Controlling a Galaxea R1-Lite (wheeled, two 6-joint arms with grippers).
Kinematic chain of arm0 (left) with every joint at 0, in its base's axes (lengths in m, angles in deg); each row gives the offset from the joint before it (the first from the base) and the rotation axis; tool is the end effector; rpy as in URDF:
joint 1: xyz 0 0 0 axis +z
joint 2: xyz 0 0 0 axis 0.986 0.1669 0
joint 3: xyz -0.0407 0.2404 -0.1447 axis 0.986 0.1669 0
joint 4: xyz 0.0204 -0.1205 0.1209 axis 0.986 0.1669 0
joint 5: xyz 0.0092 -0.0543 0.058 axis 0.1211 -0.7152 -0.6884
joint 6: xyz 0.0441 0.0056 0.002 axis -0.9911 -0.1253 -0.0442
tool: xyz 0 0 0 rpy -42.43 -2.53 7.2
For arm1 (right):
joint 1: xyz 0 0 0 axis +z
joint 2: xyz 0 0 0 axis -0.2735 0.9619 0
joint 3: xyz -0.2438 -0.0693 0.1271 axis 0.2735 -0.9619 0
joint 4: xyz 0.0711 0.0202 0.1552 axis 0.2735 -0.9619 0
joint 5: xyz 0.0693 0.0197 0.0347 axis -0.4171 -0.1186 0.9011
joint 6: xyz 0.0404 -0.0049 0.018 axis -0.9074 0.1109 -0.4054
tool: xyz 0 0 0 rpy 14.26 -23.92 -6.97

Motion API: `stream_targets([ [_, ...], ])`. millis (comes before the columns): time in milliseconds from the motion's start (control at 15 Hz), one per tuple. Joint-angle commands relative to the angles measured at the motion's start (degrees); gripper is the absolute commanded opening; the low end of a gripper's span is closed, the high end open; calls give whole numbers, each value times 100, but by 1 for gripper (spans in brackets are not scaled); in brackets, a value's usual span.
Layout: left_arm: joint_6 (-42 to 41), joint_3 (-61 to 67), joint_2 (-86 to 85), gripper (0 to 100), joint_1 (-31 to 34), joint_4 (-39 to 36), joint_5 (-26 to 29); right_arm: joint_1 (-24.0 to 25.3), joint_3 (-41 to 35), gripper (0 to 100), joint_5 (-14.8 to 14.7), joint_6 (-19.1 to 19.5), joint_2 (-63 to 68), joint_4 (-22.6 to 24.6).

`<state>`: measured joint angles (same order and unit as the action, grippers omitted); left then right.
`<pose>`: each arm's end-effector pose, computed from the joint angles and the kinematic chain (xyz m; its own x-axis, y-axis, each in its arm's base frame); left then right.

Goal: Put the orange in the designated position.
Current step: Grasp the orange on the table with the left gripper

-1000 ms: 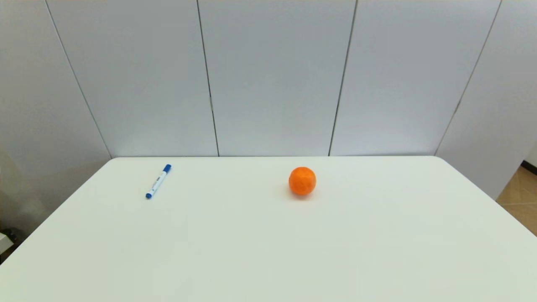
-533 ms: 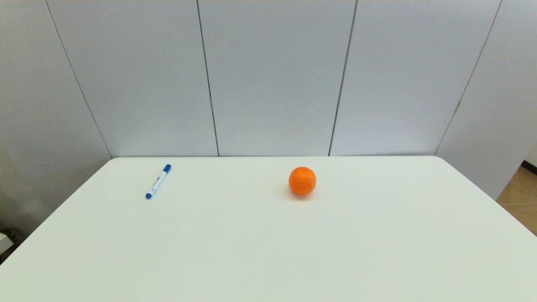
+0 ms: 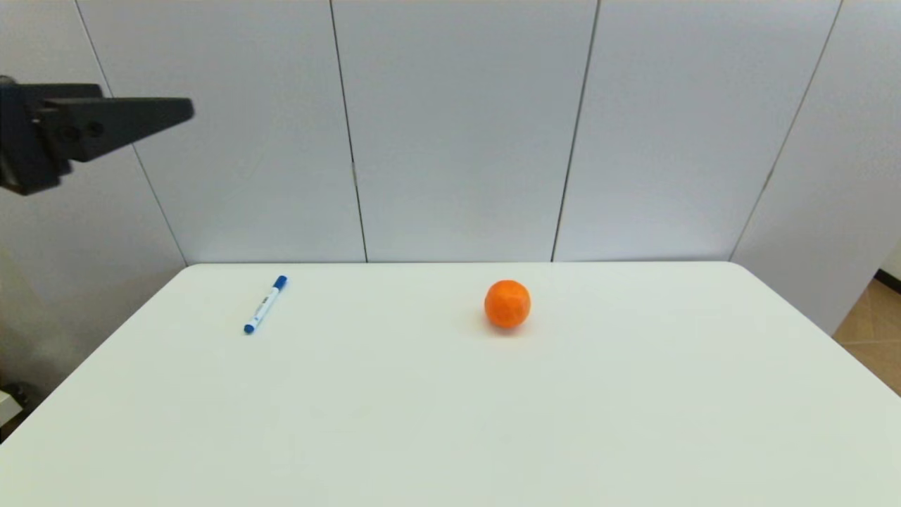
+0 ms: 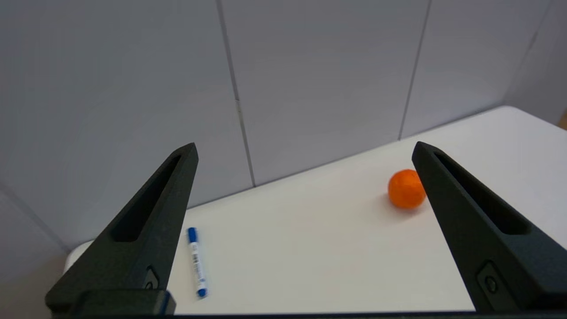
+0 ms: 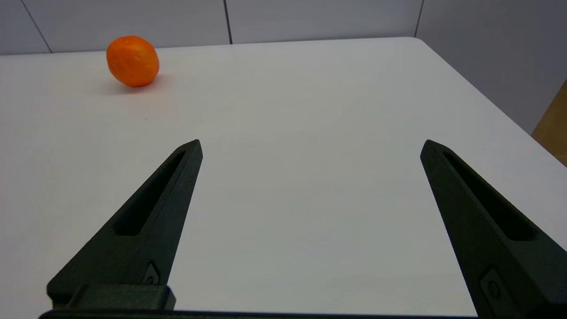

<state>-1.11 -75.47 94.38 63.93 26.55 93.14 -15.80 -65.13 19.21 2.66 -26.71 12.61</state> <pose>0.1456 -0.0484 0.3312 0.9197 -0.3922 0.0179 0.3891 0.9166 0.0914 -0.0047 -0.0012 0.0750 0.9997 -0.0262 -0.0019 0.0263 0.9991 0.0333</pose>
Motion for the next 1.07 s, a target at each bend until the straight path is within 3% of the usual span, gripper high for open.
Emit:
stream_targets([
  [67,-15,-479,1567,100,-622,-123,14,1,0,100,-1,-3,7,1],
  [1067,152,-2861,5118,100,-2230,387,40,1,0,100,-1,-3,7,1],
])
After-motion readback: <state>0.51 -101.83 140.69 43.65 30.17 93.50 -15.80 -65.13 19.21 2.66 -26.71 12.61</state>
